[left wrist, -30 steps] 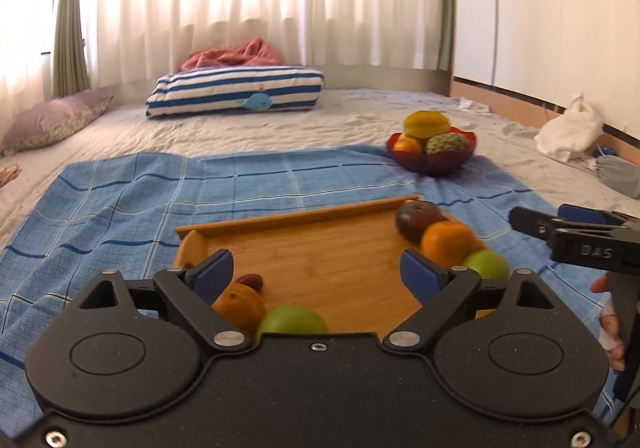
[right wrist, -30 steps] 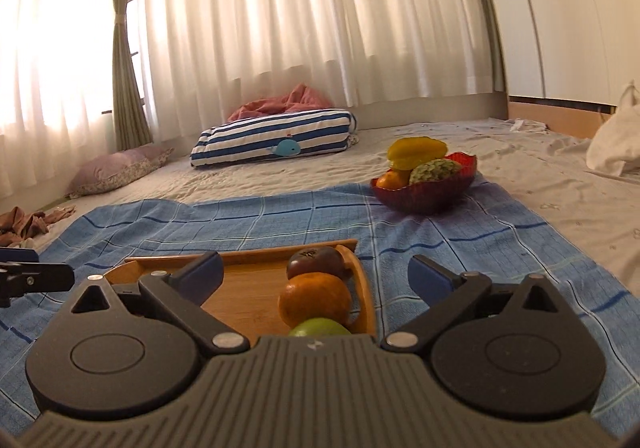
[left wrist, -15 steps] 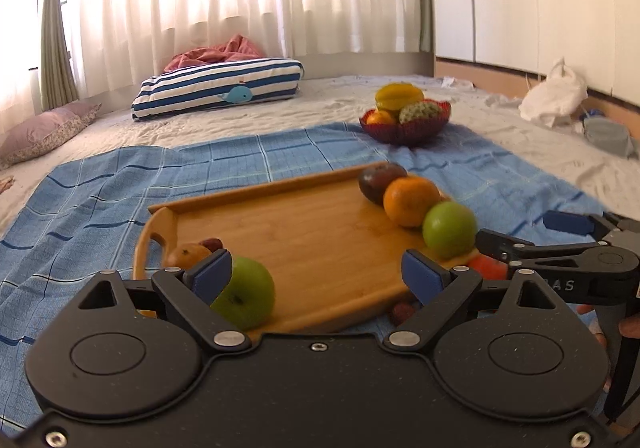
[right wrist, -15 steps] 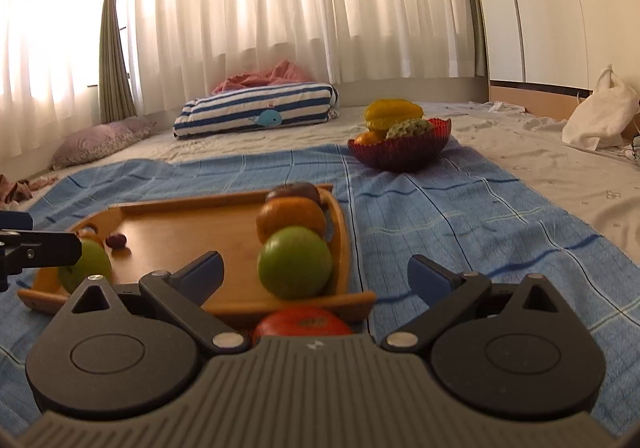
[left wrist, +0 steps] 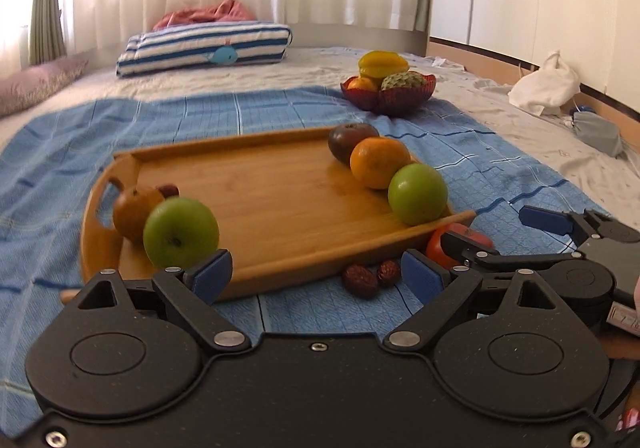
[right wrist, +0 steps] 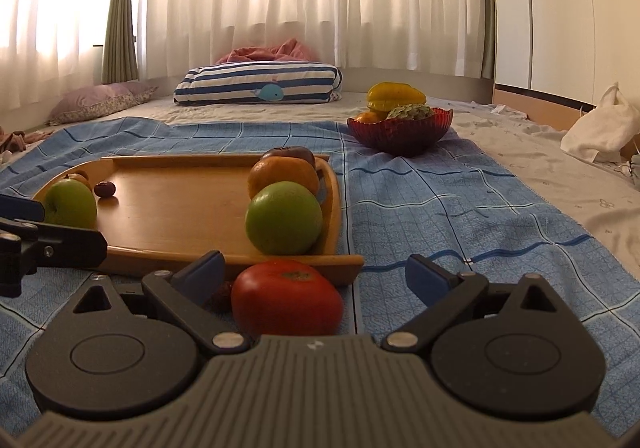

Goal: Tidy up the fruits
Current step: 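Move both grippers back toward the red tomato and remaining dates, then close the left gripper on another red date while the right closes on the red tomato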

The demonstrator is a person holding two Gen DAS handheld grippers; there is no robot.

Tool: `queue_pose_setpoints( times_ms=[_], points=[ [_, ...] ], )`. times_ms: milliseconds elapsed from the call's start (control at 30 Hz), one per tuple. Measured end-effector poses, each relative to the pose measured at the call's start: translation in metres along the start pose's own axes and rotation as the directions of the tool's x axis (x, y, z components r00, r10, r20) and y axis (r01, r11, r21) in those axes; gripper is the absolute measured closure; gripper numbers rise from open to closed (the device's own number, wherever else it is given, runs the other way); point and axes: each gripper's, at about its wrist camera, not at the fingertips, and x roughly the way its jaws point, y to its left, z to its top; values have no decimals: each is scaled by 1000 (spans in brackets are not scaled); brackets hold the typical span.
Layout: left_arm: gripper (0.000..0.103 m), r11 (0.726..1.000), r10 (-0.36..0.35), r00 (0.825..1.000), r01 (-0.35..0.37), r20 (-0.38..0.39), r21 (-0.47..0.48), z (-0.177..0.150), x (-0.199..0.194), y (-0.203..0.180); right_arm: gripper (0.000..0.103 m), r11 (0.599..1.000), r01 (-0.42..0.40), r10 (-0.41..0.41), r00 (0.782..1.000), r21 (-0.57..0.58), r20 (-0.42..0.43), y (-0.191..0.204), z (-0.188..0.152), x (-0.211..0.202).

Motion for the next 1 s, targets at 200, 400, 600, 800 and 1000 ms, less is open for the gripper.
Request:
queue_pose_setpoints(
  times_ms=[200, 400, 600, 800, 1000],
  points=[
    [36, 1000, -8, 999, 8, -43, 2, -7, 13, -5, 8, 1000, -7, 6, 1000, -20, -27, 2, -7, 6],
    [58, 999, -35, 996, 34, -85, -9, -14, 27, -14, 12, 999, -32, 32, 999, -12, -17, 1, -12, 7],
    [73, 999, -31, 995, 27, -96, -41, -14, 41, -20, 15, 998, -56, 56, 998, 8, -9, -3, -15, 7],
    [74, 994, -40, 993, 28, -114, -104, -14, 52, -13, 16, 996, -84, 84, 996, 35, -9, -8, -17, 10],
    [76, 987, -58, 991, 39, -121, -154, -13, 58, -11, 21, 993, -103, 102, 995, 55, 8, -13, -20, 9]
  ],
)
